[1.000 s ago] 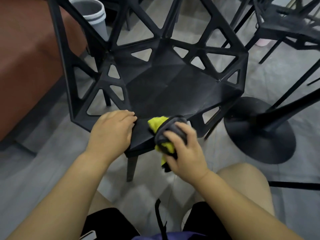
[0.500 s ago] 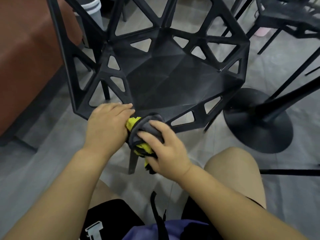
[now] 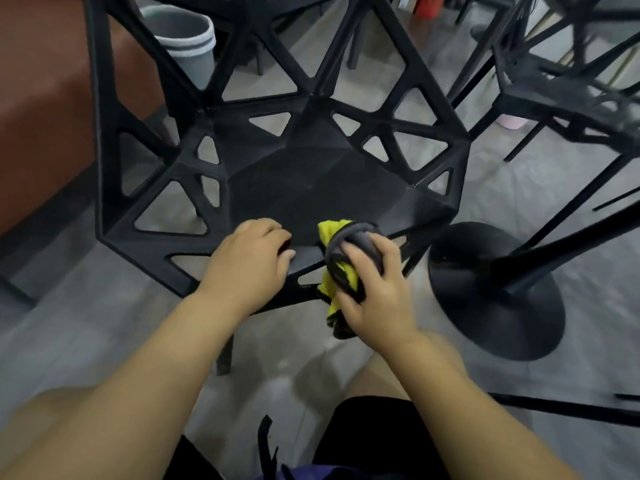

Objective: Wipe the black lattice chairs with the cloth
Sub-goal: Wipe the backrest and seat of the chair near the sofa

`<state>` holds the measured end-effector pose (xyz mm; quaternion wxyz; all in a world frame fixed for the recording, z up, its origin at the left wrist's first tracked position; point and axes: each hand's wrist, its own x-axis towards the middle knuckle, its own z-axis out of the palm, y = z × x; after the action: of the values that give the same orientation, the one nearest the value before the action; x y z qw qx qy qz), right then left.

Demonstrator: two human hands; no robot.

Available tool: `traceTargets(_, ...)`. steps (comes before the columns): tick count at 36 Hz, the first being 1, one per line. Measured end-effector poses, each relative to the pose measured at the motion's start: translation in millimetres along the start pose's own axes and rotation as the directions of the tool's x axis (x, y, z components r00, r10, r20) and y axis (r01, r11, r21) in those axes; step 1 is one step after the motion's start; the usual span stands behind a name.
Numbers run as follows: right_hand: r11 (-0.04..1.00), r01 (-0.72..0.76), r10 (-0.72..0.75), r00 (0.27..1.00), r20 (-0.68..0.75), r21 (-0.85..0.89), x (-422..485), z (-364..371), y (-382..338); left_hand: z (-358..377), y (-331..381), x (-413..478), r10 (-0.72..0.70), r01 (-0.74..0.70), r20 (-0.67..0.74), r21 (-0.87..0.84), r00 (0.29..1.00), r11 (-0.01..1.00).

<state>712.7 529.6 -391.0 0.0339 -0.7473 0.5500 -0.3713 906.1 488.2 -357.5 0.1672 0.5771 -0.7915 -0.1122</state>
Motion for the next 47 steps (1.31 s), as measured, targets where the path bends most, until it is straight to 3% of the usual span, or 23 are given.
traceTargets(2,0.998,0.057,-0.056,0.996,0.062,-0.014,7,-10,17,7,10,5,-0.009,0.009,0.003,-0.017,1.000,1.000)
traceTargets(3,1.000,0.011,-0.010,0.999,0.045,-0.015,11,-15,27,11,13,7,-0.015,0.015,-0.016,-0.016,1.000,1.000)
traceTargets(5,0.979,-0.203,0.203,0.978,-0.051,0.007,22,-28,47,18,16,7,-0.043,0.043,-0.063,-0.006,0.997,0.999)
traceTargets(7,0.890,-0.453,0.456,0.884,-0.105,0.059,39,-44,67,23,16,7,-0.061,0.063,-0.114,0.011,0.992,0.998)
traceTargets(9,0.798,-0.601,0.603,0.791,-0.104,0.044,56,-57,86,25,16,8,-0.063,0.067,-0.145,0.026,0.987,0.997)
traceTargets(13,0.709,-0.701,0.702,0.693,-0.165,0.075,80,-66,106,23,20,19,-0.081,0.086,-0.172,0.027,0.982,0.996)
traceTargets(15,0.705,-0.707,0.705,0.690,-0.163,0.053,79,-62,101,23,24,24,-0.104,0.113,-0.195,0.037,0.975,0.993)
traceTargets(18,0.792,-0.609,0.610,0.785,-0.106,0.051,62,-51,81,25,29,28,-0.135,0.151,-0.214,0.062,0.967,0.987)
traceTargets(20,0.884,-0.462,0.465,0.885,-0.035,0.068,47,-44,65,26,30,28,-0.146,0.165,-0.224,0.070,0.964,0.984)
traceTargets(22,0.937,-0.342,0.339,0.939,0.065,0.063,40,-42,56,25,30,29,-0.160,0.178,-0.214,0.068,0.964,0.982)
traceTargets(30,0.985,-0.161,0.168,0.973,0.159,-0.055,125,-36,61,19,5,27,-0.248,0.244,-0.099,-0.046,0.964,0.969)
traceTargets(33,0.985,0.010,0.065,0.902,0.428,-0.171,167,-18,57,18,3,28,-0.287,0.283,-0.066,-0.061,0.956,0.957)
traceTargets(35,0.968,0.106,0.065,0.767,0.638,-0.227,186,3,49,18,3,30,-0.285,0.283,-0.062,-0.048,0.956,0.958)
traceTargets(37,0.941,0.194,0.088,0.647,0.758,-0.276,195,26,40,18,3,30,-0.290,0.287,-0.065,-0.045,0.955,0.957)
traceTargets(47,0.890,0.345,0.084,0.521,0.850,-0.299,202,34,23,21,0,29,-0.271,0.268,-0.096,-0.045,0.958,0.962)
